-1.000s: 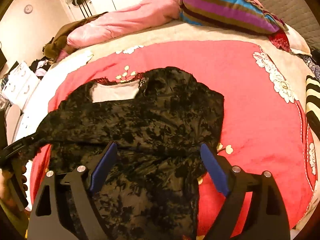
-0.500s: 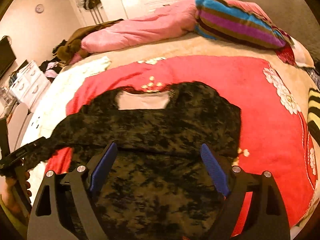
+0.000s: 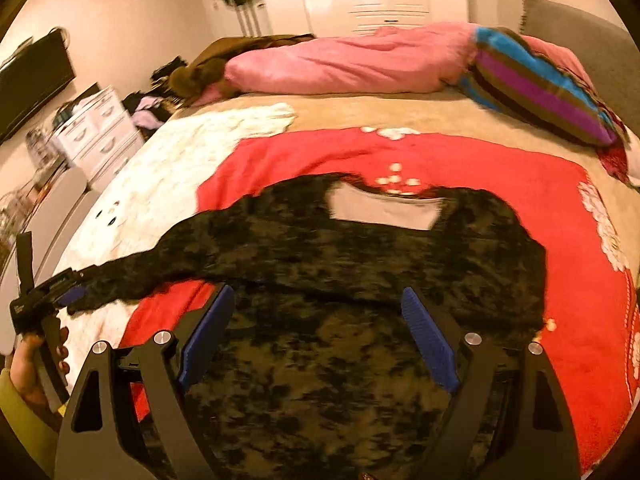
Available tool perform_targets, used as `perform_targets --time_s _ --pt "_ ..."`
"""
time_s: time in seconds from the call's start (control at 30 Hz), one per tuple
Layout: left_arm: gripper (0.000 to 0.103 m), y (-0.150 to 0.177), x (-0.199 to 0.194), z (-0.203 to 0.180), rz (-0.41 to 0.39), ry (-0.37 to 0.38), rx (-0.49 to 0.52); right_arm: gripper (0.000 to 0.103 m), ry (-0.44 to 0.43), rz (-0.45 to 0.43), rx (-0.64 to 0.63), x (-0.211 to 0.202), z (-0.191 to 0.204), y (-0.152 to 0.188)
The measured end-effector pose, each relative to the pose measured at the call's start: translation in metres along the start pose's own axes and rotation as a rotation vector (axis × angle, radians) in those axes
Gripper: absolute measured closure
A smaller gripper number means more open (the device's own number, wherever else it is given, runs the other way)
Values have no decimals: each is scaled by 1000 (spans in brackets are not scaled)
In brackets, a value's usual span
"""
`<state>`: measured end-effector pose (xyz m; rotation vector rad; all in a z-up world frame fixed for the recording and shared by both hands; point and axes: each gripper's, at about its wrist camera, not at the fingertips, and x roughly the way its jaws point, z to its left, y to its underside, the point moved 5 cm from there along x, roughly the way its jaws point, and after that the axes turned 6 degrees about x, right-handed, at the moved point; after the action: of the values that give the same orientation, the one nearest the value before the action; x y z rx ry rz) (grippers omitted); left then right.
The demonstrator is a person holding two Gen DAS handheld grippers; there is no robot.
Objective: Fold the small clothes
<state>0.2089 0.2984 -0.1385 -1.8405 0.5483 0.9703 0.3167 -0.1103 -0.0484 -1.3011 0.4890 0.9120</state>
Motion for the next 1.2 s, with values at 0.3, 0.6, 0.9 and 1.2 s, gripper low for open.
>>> perform_targets --time_s 0.3,0.6,0.9,1.2 --pt "9 5 -12 107 -32 -61 -239 18 -37 51 -76 21 50 16" --pt "9 11 -1 173 -49 -53 -473 18 -35 87 -123 35 64 29" --pt "35 17 15 202 -76 -95 -643 18 -13 103 -99 42 49 33" --pt "103 1 14 200 -137 -45 -649 18 0 109 -47 46 25 36"
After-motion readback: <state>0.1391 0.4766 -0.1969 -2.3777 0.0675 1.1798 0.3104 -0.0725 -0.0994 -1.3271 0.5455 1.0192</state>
